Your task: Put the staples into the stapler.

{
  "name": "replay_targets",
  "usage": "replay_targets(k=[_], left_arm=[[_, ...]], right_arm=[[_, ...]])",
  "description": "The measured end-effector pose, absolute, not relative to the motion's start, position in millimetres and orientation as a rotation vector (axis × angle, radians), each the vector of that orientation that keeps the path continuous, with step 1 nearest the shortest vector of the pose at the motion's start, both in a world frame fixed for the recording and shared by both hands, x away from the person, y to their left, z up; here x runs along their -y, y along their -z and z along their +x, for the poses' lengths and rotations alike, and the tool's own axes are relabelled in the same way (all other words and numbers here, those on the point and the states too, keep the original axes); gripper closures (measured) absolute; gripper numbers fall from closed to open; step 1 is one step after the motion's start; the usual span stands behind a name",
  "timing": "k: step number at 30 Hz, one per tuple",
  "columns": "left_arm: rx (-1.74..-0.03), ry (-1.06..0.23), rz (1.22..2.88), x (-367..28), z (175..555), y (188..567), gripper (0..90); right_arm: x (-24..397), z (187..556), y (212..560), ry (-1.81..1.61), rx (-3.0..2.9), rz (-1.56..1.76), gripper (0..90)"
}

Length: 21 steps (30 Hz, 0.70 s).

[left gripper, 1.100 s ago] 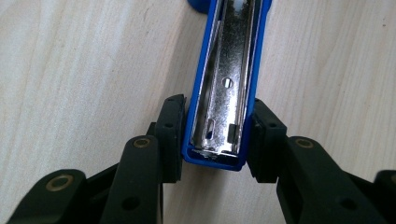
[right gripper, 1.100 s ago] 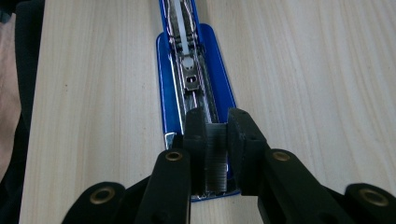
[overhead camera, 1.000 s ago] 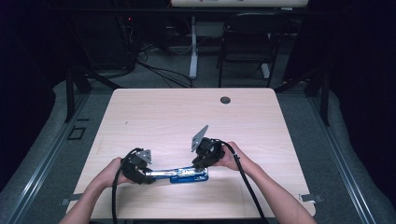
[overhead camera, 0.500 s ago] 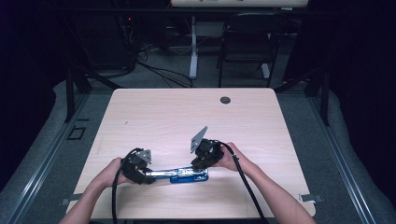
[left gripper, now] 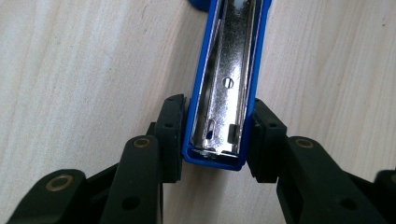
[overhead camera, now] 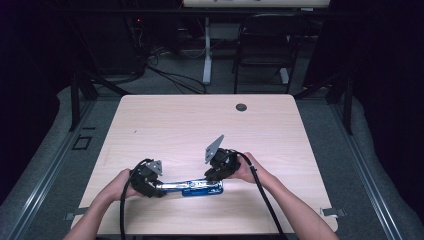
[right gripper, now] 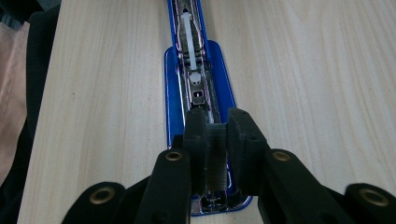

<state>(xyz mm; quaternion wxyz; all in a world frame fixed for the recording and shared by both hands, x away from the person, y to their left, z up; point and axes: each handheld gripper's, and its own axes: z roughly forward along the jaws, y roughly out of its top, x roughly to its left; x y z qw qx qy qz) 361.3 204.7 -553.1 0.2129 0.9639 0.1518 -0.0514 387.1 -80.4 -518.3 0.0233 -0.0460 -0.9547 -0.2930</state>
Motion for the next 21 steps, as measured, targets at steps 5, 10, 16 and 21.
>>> replay_targets(k=[5, 10, 16, 21], left_arm=[[-0.422, 0.143, 2.675, -204.7, 361.3, 553.1, 62.8], [-0.422, 0.147, 2.676, -204.7, 361.4, 553.1, 62.9], [-0.424, 0.148, 2.676, -204.7, 361.4, 553.2, 62.9], [-0.424, 0.150, 2.675, -204.7, 361.5, 553.3, 62.9]], right_arm=[[80.8, 387.7, 518.7, 0.900, 2.955, -0.136, 78.5], [82.3, 387.5, 518.6, 0.915, 2.951, -0.140, 78.5], [79.7, 385.1, 519.3, 0.917, 2.947, -0.115, 78.6], [81.1, 385.2, 518.5, 0.934, 2.954, -0.113, 78.6]])
